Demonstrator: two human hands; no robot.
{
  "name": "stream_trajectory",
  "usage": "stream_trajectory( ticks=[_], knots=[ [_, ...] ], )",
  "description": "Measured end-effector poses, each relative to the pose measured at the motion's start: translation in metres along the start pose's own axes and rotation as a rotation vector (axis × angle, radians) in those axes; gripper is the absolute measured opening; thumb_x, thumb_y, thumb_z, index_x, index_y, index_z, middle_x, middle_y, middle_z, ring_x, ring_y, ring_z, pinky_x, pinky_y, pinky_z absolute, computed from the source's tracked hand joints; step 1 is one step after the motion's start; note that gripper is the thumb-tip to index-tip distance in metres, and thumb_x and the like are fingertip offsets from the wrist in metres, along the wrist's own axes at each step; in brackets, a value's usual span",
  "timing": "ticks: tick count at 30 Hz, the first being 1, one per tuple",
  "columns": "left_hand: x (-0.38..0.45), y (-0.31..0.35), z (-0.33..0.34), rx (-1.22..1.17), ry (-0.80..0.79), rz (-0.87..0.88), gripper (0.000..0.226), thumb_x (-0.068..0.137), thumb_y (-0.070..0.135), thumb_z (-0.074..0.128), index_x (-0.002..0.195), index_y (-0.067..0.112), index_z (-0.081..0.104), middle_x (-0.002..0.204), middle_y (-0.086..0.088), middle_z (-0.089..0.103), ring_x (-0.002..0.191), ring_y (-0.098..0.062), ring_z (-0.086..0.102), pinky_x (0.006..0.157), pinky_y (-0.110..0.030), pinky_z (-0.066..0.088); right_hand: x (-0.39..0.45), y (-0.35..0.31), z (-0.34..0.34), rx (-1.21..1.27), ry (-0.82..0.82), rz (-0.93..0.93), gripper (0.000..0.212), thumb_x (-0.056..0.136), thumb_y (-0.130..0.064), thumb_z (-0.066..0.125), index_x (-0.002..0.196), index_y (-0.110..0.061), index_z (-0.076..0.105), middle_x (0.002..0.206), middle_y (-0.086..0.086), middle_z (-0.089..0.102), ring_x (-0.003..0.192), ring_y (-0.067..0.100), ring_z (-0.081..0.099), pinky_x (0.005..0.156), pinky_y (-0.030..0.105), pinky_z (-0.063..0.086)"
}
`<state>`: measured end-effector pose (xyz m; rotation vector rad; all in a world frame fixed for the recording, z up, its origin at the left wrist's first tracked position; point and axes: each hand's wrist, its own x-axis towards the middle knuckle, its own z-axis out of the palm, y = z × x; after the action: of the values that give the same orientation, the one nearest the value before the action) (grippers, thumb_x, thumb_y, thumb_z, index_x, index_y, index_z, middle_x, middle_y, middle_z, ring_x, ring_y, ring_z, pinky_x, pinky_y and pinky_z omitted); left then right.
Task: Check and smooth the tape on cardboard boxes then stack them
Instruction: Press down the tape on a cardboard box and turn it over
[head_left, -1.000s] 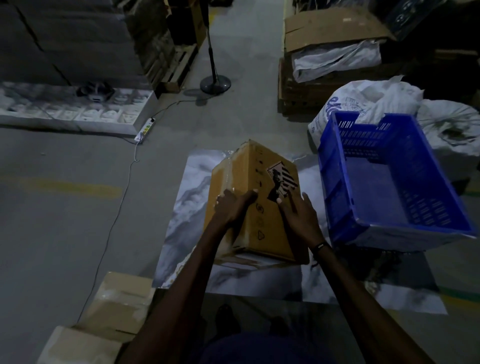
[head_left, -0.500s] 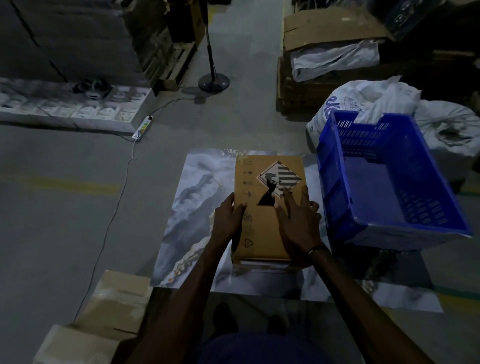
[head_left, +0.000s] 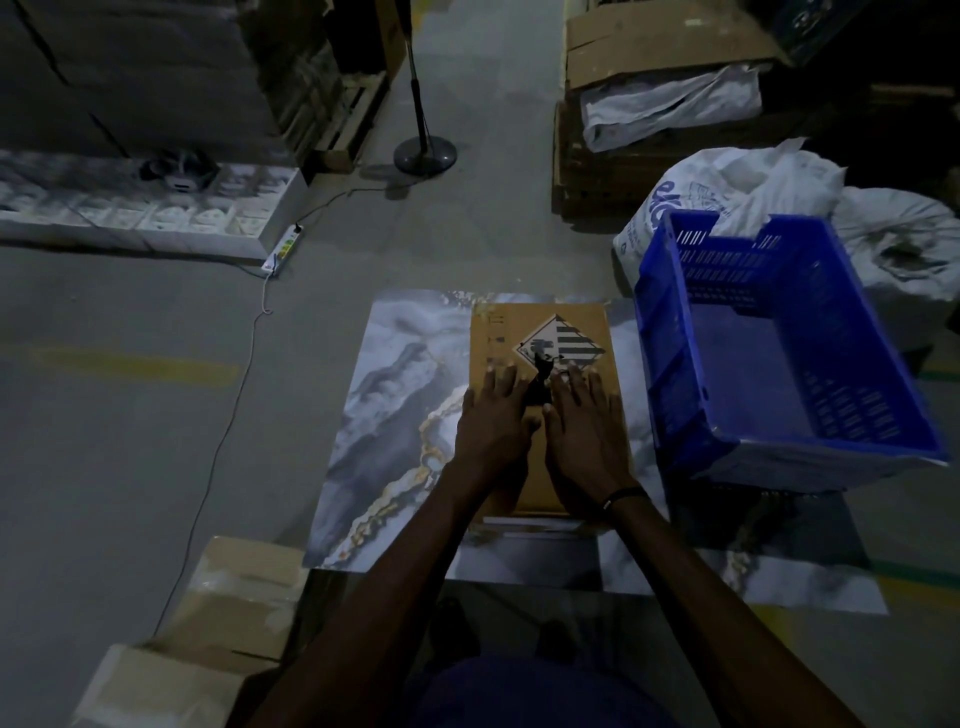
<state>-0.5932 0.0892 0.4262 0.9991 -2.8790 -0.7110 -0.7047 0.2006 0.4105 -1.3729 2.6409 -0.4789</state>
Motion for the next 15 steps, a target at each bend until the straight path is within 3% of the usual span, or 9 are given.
stream_trajectory(
  ticks=[4, 7, 9, 12, 15],
  knots=[
    [-0.013, 0.013, 0.016, -0.035, 0.087, -0.028, 0.049, 0.107, 0.026, 0.046, 0.155, 0.018, 0.039, 0.168, -0.007, 0.022, 0.157, -0.032, 0.009, 0.123, -0.055, 0.015, -0.01, 0.006, -0.004, 0.128, 0.057, -0.035, 0.042, 0.109, -0.036, 0.036, 0.15, -0.027, 0.045, 0.164, 0.001, 0.033, 0.155, 0.018, 0.017, 0.127, 0.046, 0.014],
    [-0.026, 0.008, 0.04, -0.014, 0.206, 0.03, 0.046, 0.108, 0.024, 0.039, 0.153, 0.014, 0.044, 0.166, -0.01, 0.028, 0.156, -0.033, 0.012, 0.124, -0.056, 0.012, -0.015, 0.012, 0.001, 0.193, 0.05, -0.047, 0.04, 0.109, -0.034, 0.039, 0.148, -0.03, 0.048, 0.163, 0.0, 0.035, 0.156, 0.016, 0.016, 0.127, 0.046, 0.013],
    [-0.026, 0.003, 0.044, 0.008, 0.237, 0.039, 0.051, 0.108, 0.024, 0.035, 0.158, 0.015, 0.034, 0.167, -0.009, 0.023, 0.157, -0.031, 0.008, 0.125, -0.053, 0.007, -0.016, 0.011, 0.003, 0.176, 0.048, -0.045, 0.042, 0.109, -0.036, 0.036, 0.149, -0.031, 0.046, 0.165, -0.001, 0.032, 0.156, 0.014, 0.014, 0.128, 0.046, 0.011],
    [-0.021, 0.007, 0.035, -0.03, 0.187, 0.038, 0.058, 0.11, 0.029, 0.028, 0.164, 0.02, 0.009, 0.171, -0.001, 0.003, 0.157, -0.022, -0.01, 0.123, -0.042, -0.012, -0.017, 0.009, 0.003, 0.11, 0.06, -0.04, 0.052, 0.109, -0.038, 0.029, 0.158, -0.022, 0.032, 0.168, 0.003, 0.022, 0.157, 0.015, 0.009, 0.128, 0.046, 0.011],
    [-0.001, 0.007, 0.023, 0.003, 0.145, 0.06, 0.068, 0.102, 0.046, 0.018, 0.164, 0.022, 0.001, 0.171, 0.0, -0.005, 0.157, -0.022, -0.013, 0.123, -0.045, -0.014, -0.018, 0.01, 0.006, 0.093, 0.048, -0.024, 0.062, 0.107, -0.038, 0.016, 0.163, -0.012, 0.012, 0.171, 0.007, 0.003, 0.158, 0.017, -0.002, 0.129, 0.043, 0.008]
  ],
)
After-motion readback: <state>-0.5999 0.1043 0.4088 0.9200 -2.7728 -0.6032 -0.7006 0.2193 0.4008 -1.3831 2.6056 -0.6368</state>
